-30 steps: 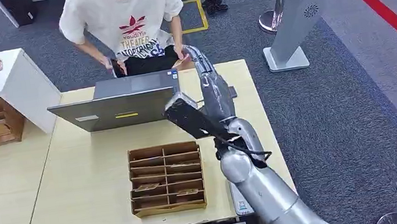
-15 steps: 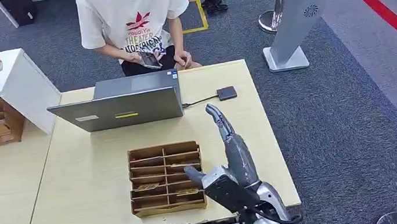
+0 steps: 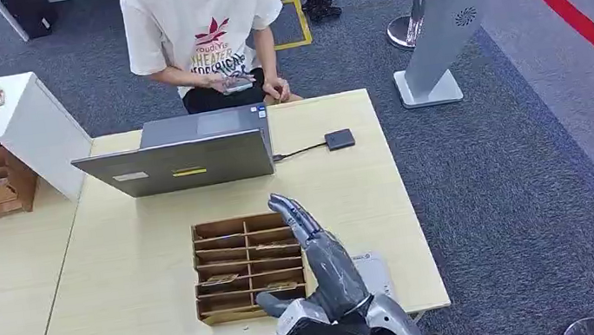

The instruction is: Pass the card to the sensor for recognition and then transmit it.

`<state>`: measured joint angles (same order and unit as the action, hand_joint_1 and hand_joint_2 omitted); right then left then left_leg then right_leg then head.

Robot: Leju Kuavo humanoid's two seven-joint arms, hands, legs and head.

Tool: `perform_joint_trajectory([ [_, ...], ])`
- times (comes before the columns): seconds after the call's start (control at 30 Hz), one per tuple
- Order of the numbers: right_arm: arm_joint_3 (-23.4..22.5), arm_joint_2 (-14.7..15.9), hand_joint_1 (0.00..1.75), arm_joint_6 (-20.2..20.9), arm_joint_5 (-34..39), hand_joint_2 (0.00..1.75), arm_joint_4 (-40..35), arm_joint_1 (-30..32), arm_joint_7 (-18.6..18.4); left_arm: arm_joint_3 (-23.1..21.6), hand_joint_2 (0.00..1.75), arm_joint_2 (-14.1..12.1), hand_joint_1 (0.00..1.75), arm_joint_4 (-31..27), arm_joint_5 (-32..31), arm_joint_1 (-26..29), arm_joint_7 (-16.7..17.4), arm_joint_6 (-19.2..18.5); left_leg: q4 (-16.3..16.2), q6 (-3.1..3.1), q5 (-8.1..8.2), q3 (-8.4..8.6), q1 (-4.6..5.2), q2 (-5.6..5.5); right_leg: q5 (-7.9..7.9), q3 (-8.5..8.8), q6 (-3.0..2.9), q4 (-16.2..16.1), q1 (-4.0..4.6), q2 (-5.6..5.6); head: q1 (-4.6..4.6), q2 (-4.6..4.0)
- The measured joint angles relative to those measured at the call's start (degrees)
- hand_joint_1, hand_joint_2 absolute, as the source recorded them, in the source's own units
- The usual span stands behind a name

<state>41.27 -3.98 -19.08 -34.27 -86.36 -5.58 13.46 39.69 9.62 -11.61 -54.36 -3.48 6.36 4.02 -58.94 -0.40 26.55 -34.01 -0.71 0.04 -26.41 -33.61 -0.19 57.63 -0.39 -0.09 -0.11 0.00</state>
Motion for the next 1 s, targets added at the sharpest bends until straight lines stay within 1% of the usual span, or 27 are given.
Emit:
perform_joint_trajectory([
  [0.03,0.22,0.04,0.07,0.0,-0.02,1.75,0.19,-0.1,-0.06,0.02,0.0,-0.02,0.0,0.0,0.0,-0.01,0.0,0.0,0.0,0.0,0.0,0.0,0.0,0.0,0.0,0.0,0.0,0.0,0.0,0.0,0.0,0.0],
  [0.07,0.35,0.09,1.15,-0.02,-0.02,1.75,0.35,-0.19,-0.06,0.04,0.0,-0.02,0.0,0.0,0.0,-0.01,0.0,0.0,0.0,0.0,0.0,0.0,0.0,0.0,0.0,0.0,0.0,0.0,0.0,0.0,0.02,0.0],
  [0.1,0.54,0.17,1.68,-0.02,-0.04,1.75,0.54,-0.31,-0.09,0.04,0.0,-0.04,0.0,0.0,0.0,-0.01,0.0,0.0,0.0,0.0,0.0,-0.01,0.01,0.0,0.0,0.0,0.0,0.0,0.0,0.0,0.0,0.0],
  [0.13,0.74,0.24,1.75,-0.02,-0.04,1.75,0.68,-0.4,-0.11,0.04,0.0,-0.07,0.0,0.0,0.0,-0.01,0.0,0.0,0.0,0.0,0.0,-0.01,0.01,0.0,0.0,0.0,0.0,0.0,0.0,0.0,0.0,0.0],
  [0.27,2.14,0.28,1.75,-2.21,-3.66,1.75,2.14,-1.65,-0.96,0.07,0.0,-0.15,0.0,0.0,-0.09,-0.06,0.33,-0.28,0.0,0.0,0.0,0.0,0.0,0.0,0.0,-0.01,0.0,0.0,0.0,0.01,0.0,0.0],
  [0.37,3.41,0.28,1.75,-5.01,-7.55,1.75,3.63,-2.75,-2.19,0.07,0.0,-0.2,0.0,0.0,-0.26,-0.08,0.61,-0.57,0.0,0.0,0.0,0.0,0.0,0.0,0.0,0.0,0.0,0.0,0.0,0.0,0.0,0.0],
  [0.47,4.46,0.28,1.75,-8.22,-12.68,1.75,5.03,-3.78,-4.04,0.07,0.0,-0.2,0.0,0.0,-0.5,-0.11,0.85,-0.63,0.0,0.0,0.0,0.01,0.0,0.0,0.0,0.0,0.0,0.0,0.0,0.01,0.0,0.0],
  [0.5,4.78,0.28,1.66,-9.24,-14.5,1.75,5.66,-4.16,-4.91,0.07,0.0,-0.22,0.0,0.0,-0.52,-0.16,1.0,-0.7,0.0,0.0,0.0,0.0,0.0,0.0,0.0,0.0,0.0,0.0,0.0,0.01,0.0,0.0],
  [0.6,5.64,0.28,1.66,-11.12,-18.86,1.75,7.71,-5.5,-7.08,0.07,0.0,-0.26,0.0,0.0,-0.68,-0.27,1.2,-0.83,0.0,0.0,0.0,0.0,0.0,0.0,0.0,0.0,0.0,0.0,0.0,0.01,0.0,0.0],
  [0.63,5.86,0.28,1.57,-11.41,-19.78,1.75,8.39,-5.92,-7.54,0.07,0.0,-0.26,0.0,0.0,-0.68,-0.33,1.2,-0.87,0.0,0.0,0.0,0.0,0.0,0.0,0.0,0.0,0.0,0.0,0.0,0.01,0.0,0.0],
  [0.67,5.99,0.28,1.4,-11.5,-20.26,1.75,8.94,-6.2,-7.89,0.07,0.0,-0.26,0.0,-0.02,-0.68,-0.37,1.2,-0.9,0.0,0.0,0.0,0.0,0.0,0.0,0.0,0.0,0.0,0.0,0.0,0.0,0.0,0.0],
  [0.73,6.1,0.28,1.26,-11.61,-20.72,1.75,9.7,-6.54,-8.13,0.07,0.0,-0.28,0.0,0.0,-0.68,-0.39,1.2,-0.94,0.0,0.0,0.0,-0.01,0.0,-0.01,0.0,0.0,0.0,0.0,0.0,-0.01,0.0,0.0],
  [0.77,6.21,0.26,1.24,-11.76,-21.25,1.75,10.03,-6.72,-8.5,0.07,0.0,-0.28,0.0,-0.02,-0.68,-0.39,1.22,-0.94,0.0,0.0,0.0,-0.01,0.0,-0.01,0.0,0.0,0.0,0.0,0.0,0.0,0.0,0.0],
  [0.8,6.38,0.26,1.19,-11.98,-21.95,1.75,10.47,-6.99,-8.87,0.07,0.0,-0.28,0.0,0.0,-0.68,-0.39,1.22,-0.96,0.0,0.0,0.0,-0.01,0.0,-0.01,0.0,0.0,0.0,0.0,0.0,0.0,0.0,0.0],
  [0.87,6.71,0.11,1.06,-12.13,-23.84,1.75,11.6,-7.64,-10.01,0.07,0.0,-0.28,0.0,0.0,-0.7,-0.42,1.2,-0.98,0.0,0.0,0.0,-0.01,0.0,-0.01,0.0,0.0,0.0,0.0,0.0,0.0,0.0,0.0],
  [0.9,6.82,-0.02,0.98,-12.15,-24.7,1.75,12.18,-7.96,-10.51,0.07,0.0,-0.28,0.0,0.0,-0.77,-0.43,1.22,-1.05,0.0,0.0,0.0,-0.01,0.0,0.0,0.0,0.0,0.0,0.0,0.0,0.0,0.0,0.0],
  [0.97,6.93,-0.26,0.96,-12.17,-26.42,1.75,13.39,-8.42,-11.38,0.07,0.0,-0.28,0.0,0.0,-0.87,-0.43,1.22,-1.07,0.0,0.0,0.0,-0.01,0.0,-0.01,0.0,0.0,0.0,0.0,0.0,0.0,0.0,0.0],
  [1.0,6.97,-0.37,1.01,-12.17,-27.16,1.75,13.96,-8.65,-11.82,0.07,0.0,-0.28,0.0,0.0,-0.98,-0.43,1.22,-1.09,0.0,0.0,0.0,-0.01,0.0,-0.01,0.0,0.0,0.0,0.0,0.0,0.0,0.0,0.0],
])
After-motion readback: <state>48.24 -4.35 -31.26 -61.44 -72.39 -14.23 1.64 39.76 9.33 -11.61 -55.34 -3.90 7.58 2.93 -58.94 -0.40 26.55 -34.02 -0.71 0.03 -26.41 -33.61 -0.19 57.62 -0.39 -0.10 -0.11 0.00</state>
